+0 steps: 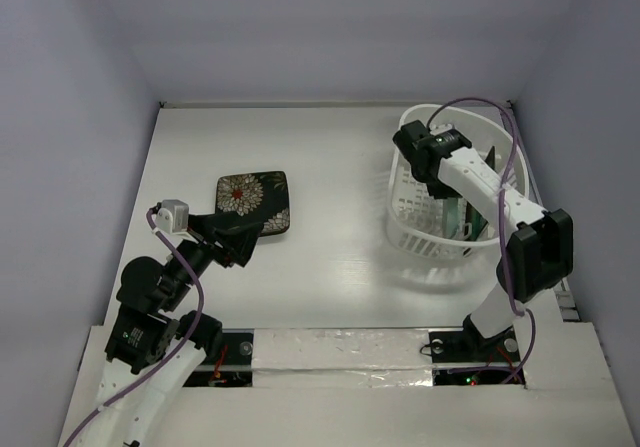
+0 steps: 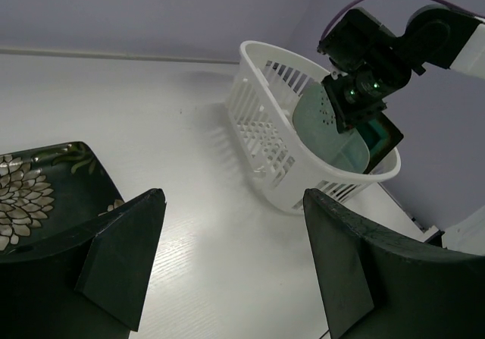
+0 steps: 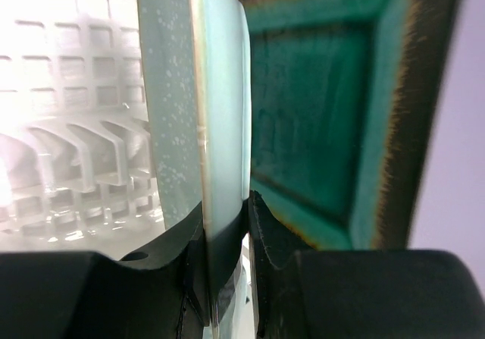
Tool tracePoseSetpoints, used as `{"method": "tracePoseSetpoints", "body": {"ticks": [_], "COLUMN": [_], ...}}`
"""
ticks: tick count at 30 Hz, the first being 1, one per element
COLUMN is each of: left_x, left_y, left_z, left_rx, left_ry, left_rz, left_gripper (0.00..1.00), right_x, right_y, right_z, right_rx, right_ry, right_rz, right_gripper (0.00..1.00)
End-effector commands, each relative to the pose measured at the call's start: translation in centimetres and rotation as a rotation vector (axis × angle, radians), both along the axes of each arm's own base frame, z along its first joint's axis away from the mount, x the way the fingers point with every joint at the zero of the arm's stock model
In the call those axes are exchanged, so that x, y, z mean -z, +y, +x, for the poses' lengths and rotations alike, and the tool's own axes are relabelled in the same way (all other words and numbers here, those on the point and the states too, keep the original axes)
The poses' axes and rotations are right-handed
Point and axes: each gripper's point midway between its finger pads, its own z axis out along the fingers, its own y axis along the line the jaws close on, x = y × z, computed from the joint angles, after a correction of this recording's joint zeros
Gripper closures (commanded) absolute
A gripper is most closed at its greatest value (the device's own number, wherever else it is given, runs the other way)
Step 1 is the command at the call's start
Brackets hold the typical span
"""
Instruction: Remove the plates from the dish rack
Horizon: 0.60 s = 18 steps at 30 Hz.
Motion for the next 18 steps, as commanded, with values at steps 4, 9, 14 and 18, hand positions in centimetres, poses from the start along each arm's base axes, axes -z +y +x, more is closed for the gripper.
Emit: {"method": "tracePoseSetpoints", "body": {"ticks": [4,9,14,18], "left_x": [-2.0,-1.9,-1.6,-1.6], "left_y": [0.2,0.1,0.0,0.0], "left_z": [-0.5,-0.4,-0.2,-0.2], "left_rx": [0.000,0.004,0.006,0.004], "left_ry": [-0.057,-0.056,-0.044,-0.042], "left_rz": [-0.025,-0.022,-0.018,-0.017], "left_gripper": [0.29,0.29,0.29,0.29], "right_x": [-7.5,-10.7,-18.8,-22.7], "right_y": [-1.2,-2.0,-0.7,2.7], "right_z": [0.4,-0.3,-0.5,-0.6], "right_rx": [0.028,0.061,0.042,-0.045], "right_ry": [-0.190,-0.288,-0.536,-0.656], "right_rz": [-0.050,-0.037,0.061,0.168], "right_gripper": [1.00,1.00,1.00,1.00]}}
